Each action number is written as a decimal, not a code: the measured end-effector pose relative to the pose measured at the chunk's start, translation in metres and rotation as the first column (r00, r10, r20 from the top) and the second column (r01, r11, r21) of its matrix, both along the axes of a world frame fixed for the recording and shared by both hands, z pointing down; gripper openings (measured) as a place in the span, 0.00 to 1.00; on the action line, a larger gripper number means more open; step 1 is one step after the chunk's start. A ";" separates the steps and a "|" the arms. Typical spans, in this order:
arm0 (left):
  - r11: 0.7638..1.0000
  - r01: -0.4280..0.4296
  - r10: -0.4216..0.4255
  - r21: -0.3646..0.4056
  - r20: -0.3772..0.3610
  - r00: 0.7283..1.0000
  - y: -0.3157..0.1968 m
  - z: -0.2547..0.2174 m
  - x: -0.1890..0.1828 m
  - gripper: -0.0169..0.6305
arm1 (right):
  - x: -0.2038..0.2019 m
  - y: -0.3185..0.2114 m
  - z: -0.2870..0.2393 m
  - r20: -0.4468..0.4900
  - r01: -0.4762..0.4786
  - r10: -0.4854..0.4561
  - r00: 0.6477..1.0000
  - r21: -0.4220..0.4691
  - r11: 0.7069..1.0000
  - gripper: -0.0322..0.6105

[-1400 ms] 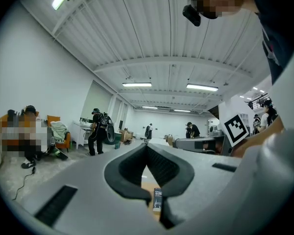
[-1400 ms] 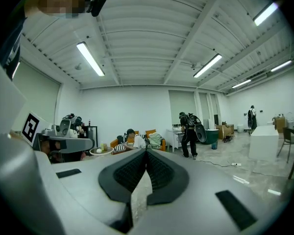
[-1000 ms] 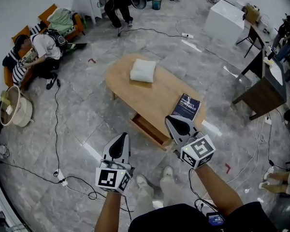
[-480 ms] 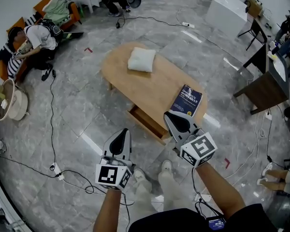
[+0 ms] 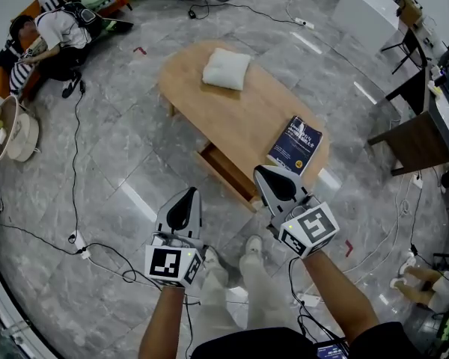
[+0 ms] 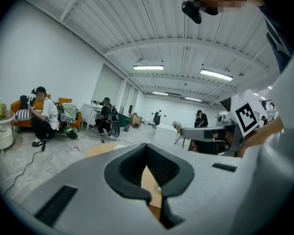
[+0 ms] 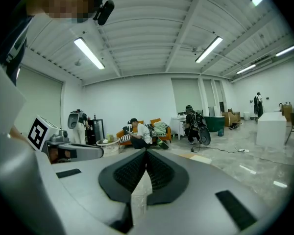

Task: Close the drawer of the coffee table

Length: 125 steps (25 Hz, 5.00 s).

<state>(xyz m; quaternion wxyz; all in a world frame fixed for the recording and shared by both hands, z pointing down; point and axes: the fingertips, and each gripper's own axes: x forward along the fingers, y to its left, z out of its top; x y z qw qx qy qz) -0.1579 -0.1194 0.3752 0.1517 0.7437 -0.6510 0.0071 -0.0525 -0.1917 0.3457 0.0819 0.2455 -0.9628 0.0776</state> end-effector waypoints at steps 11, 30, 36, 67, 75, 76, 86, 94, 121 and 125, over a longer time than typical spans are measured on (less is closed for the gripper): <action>0.998 0.005 -0.006 -0.061 -0.024 1.000 -0.007 0.059 0.015 0.03 | -0.001 0.001 0.058 -0.030 0.041 -0.042 0.999 -0.047 0.998 0.07; 0.991 0.008 -0.012 -0.130 -0.034 0.999 -0.007 0.154 0.010 0.03 | -0.020 -0.003 0.151 -0.077 0.078 -0.086 0.993 -0.097 0.992 0.07; 0.988 0.007 -0.012 -0.153 -0.033 0.999 -0.003 0.179 0.009 0.03 | -0.029 0.010 0.182 -0.085 0.109 -0.120 0.989 -0.124 0.986 0.07; 0.971 -0.124 0.106 -0.203 -0.100 0.989 -0.012 0.307 0.040 0.03 | -0.017 0.010 0.303 -0.108 -0.001 -0.031 0.994 -0.285 0.959 0.07; 0.966 -0.131 0.106 -0.223 -0.119 0.987 -0.017 0.348 0.049 0.03 | -0.001 -0.002 0.330 -0.140 -0.051 0.008 0.990 -0.306 0.951 0.07; 0.965 -0.135 0.111 -0.225 -0.117 0.987 -0.018 0.352 0.050 0.03 | 0.000 -0.003 0.333 -0.142 -0.052 0.008 0.990 -0.308 0.950 0.07; 0.953 -0.156 0.137 -0.261 -0.091 0.986 -0.025 0.395 0.052 0.03 | 0.001 -0.002 0.353 -0.153 -0.029 -0.022 0.988 -0.327 0.945 0.07; 0.936 -0.175 0.158 -0.307 -0.078 0.984 -0.032 0.428 0.059 0.03 | 0.009 -0.007 0.367 -0.163 -0.031 -0.027 0.986 -0.339 0.940 0.07; 0.912 -0.198 0.194 -0.361 -0.046 0.980 -0.060 0.481 0.067 0.03 | 0.020 -0.015 0.407 -0.186 -0.010 -0.065 0.981 -0.376 0.926 0.07; 0.905 -0.205 0.208 -0.373 -0.034 0.978 -0.064 0.485 0.070 0.03 | 0.022 -0.018 0.408 -0.185 -0.014 -0.061 0.981 -0.379 0.925 0.07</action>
